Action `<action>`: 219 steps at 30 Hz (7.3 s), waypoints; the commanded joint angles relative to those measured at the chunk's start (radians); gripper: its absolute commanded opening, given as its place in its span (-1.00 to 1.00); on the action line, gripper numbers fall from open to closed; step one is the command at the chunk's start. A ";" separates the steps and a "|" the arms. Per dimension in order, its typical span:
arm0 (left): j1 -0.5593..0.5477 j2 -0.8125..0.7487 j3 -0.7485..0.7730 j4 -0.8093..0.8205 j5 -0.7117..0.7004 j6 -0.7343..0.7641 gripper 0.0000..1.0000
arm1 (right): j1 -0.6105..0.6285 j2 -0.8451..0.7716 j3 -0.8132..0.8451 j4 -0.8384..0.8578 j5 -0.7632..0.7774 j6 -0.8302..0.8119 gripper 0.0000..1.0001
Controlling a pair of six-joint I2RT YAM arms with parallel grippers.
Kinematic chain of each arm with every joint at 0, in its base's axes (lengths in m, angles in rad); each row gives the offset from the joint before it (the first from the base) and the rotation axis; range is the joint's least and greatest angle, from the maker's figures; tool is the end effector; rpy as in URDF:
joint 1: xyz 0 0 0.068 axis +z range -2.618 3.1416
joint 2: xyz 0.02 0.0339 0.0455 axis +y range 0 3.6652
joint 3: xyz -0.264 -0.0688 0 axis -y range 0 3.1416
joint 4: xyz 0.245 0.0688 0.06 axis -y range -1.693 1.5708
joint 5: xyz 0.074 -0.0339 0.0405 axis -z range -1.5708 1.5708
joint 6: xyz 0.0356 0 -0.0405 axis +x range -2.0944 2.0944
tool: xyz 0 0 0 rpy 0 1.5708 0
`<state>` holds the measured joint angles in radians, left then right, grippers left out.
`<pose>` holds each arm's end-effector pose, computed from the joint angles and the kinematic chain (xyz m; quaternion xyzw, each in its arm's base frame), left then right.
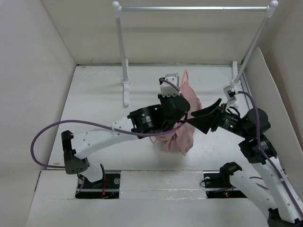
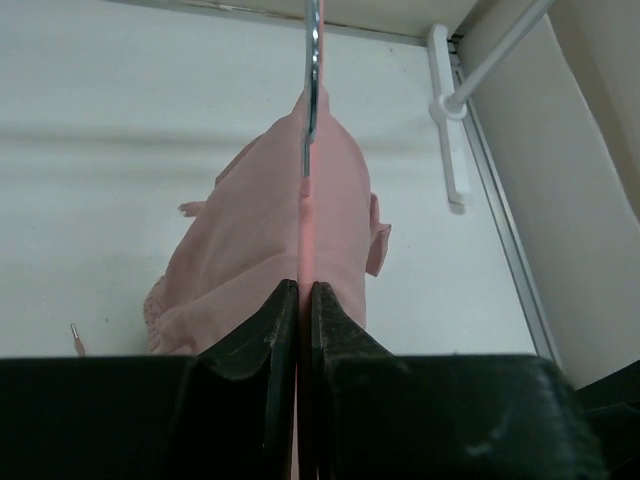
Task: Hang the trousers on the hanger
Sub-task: Place the hanger at the clothesline.
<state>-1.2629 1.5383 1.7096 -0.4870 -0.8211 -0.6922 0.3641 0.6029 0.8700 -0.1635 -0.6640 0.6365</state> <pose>0.1267 -0.3123 0.4477 -0.0159 0.7782 -0.2658 0.5688 0.1085 0.0648 0.3963 -0.1539 0.6600 0.5283 0.5115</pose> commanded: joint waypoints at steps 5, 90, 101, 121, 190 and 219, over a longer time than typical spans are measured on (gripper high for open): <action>-0.018 -0.026 -0.102 0.194 -0.052 -0.007 -1.00 | 0.182 0.067 -0.002 0.076 0.108 0.046 0.60; -0.009 -0.633 -0.398 0.117 0.155 -0.053 0.30 | -0.548 0.640 0.724 0.041 -0.085 -0.069 -1.00; 0.000 -0.578 -0.389 0.151 0.184 0.051 0.30 | -0.611 0.463 0.581 0.306 -0.089 0.056 -1.00; 0.109 -0.506 -0.423 0.396 0.293 0.088 0.43 | -0.803 0.575 0.684 0.446 -0.148 0.157 -1.00; 0.454 -0.477 -0.570 0.300 0.832 -0.035 0.64 | -0.987 1.017 1.160 0.314 0.050 -0.035 -1.00; 0.454 -0.484 -0.637 0.326 0.847 -0.085 0.61 | -0.846 0.857 0.837 0.248 0.282 -0.322 -1.00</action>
<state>-0.8158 1.0691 1.0847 -0.1993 0.0185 -0.7673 -0.5018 1.5032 1.7283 0.0719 -0.4599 0.3855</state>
